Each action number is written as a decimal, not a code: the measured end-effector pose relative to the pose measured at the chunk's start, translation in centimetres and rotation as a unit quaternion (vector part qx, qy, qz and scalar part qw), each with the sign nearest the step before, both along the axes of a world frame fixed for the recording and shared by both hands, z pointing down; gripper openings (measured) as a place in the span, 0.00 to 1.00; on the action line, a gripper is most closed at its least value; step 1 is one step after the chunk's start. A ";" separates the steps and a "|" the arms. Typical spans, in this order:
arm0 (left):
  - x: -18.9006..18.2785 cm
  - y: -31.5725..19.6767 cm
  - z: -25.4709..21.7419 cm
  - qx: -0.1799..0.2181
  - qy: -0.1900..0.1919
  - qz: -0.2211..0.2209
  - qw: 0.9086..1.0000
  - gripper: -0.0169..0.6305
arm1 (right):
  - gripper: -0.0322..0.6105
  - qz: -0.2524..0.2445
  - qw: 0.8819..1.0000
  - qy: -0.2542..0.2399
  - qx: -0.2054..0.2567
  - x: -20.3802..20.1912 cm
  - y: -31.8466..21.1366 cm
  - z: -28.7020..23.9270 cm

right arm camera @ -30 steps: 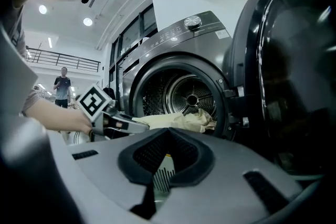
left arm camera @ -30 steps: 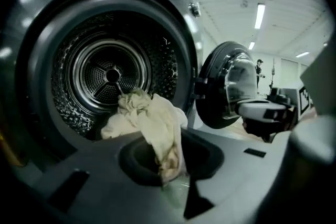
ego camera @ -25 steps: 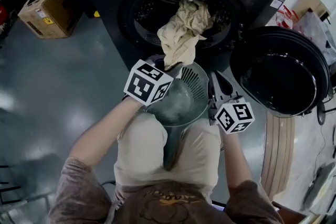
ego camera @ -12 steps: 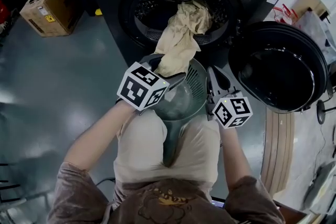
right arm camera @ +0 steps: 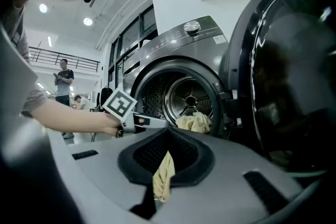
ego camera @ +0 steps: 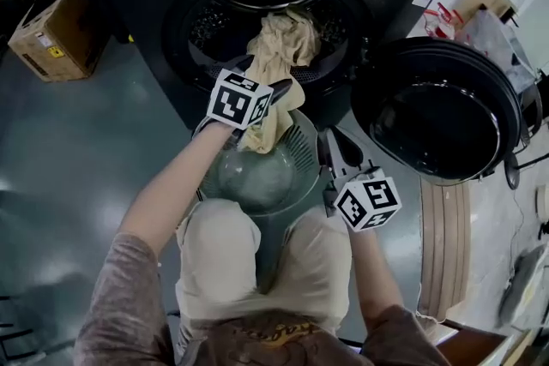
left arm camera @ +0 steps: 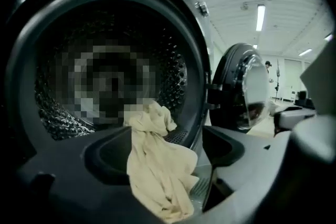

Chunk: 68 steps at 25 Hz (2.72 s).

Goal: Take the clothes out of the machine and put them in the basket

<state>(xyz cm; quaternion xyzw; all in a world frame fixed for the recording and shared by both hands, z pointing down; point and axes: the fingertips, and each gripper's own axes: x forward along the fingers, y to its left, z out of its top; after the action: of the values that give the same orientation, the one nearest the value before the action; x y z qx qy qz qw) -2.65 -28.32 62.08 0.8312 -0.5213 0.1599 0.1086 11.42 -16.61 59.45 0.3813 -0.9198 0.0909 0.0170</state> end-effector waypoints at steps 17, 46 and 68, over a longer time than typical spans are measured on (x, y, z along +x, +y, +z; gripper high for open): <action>-1.1 -14.3 8.6 -0.100 -0.035 -0.040 0.994 0.73 | 0.05 0.020 0.999 0.023 -0.014 0.3 -0.5 1.1; -0.8 5.9 -1.4 -0.027 -0.004 0.026 0.999 0.14 | 0.05 0.012 1.000 0.007 0.011 1.3 -0.7 -0.4; -0.4 14.6 -2.5 -0.037 0.008 0.047 0.998 0.47 | 0.05 -0.012 1.000 -0.006 0.010 -0.8 -0.9 -0.5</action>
<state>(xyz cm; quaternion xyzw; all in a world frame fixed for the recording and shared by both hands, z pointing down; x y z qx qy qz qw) -3.09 -13.74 59.56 0.8514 -0.4746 0.1774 0.1355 10.62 -17.48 58.99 0.3696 -0.9254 0.0832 0.0090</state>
